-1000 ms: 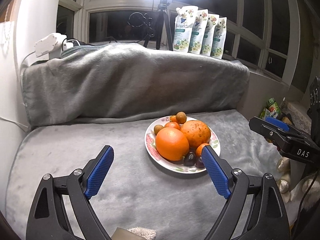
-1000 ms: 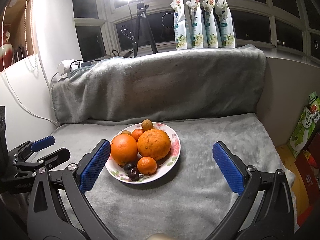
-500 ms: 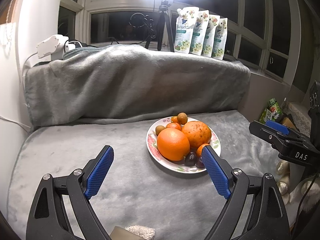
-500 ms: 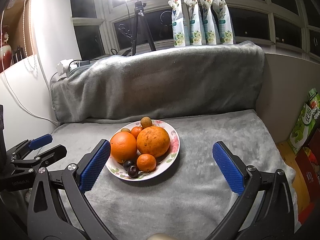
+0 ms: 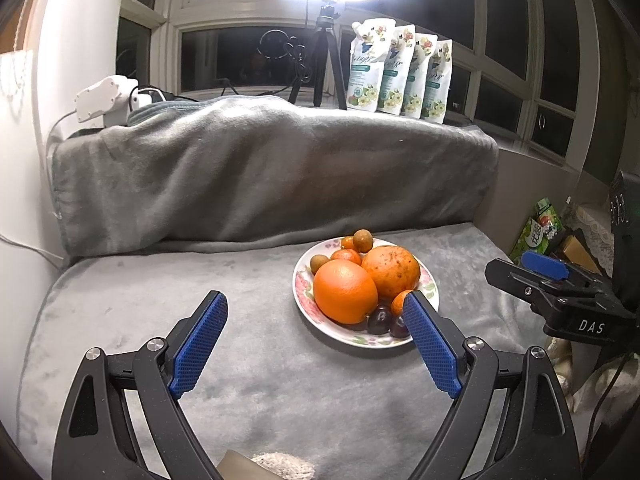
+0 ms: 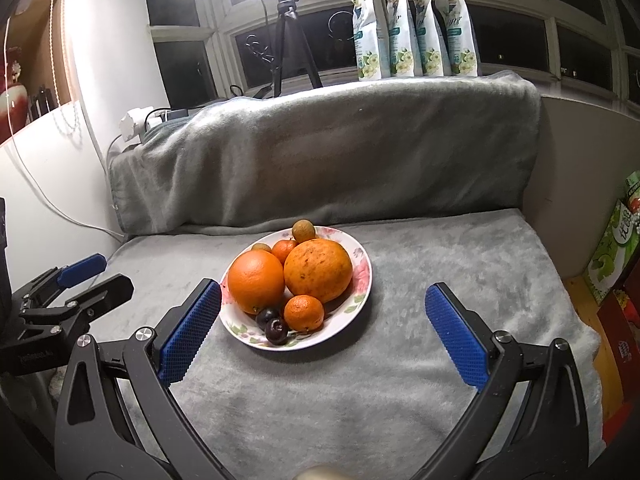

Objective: Organize fruits

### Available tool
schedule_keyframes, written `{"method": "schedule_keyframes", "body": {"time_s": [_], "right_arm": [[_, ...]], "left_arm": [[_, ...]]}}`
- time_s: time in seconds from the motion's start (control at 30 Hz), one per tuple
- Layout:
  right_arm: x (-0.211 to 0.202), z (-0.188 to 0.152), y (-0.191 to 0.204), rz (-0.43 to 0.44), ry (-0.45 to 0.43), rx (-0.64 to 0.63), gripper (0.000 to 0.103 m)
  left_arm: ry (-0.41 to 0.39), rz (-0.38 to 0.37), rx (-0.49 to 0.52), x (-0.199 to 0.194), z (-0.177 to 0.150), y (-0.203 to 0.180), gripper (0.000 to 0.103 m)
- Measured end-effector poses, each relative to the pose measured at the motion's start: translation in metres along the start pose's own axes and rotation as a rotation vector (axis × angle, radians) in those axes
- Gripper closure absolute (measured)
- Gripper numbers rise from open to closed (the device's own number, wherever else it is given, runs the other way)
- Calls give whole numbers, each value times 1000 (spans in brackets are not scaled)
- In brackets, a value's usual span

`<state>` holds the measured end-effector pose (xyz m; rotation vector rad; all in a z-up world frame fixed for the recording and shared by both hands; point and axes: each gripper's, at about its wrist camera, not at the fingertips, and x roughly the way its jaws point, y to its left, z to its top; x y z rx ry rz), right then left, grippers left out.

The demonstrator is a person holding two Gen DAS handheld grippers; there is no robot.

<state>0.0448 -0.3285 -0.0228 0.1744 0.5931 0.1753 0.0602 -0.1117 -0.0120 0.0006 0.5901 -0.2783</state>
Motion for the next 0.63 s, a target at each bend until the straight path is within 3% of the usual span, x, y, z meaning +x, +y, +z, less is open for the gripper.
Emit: {"method": "schedule_keyframes", "body": {"time_s": [0.47,0.63], "right_arm": [[-1,0,-9,-16,2,28,0],[2,0,-13,-27,10,34,0]], "left_arm": [[2,6,2,1,-1,0,13],[-36,8,5,-3,-3,3,13]]}}
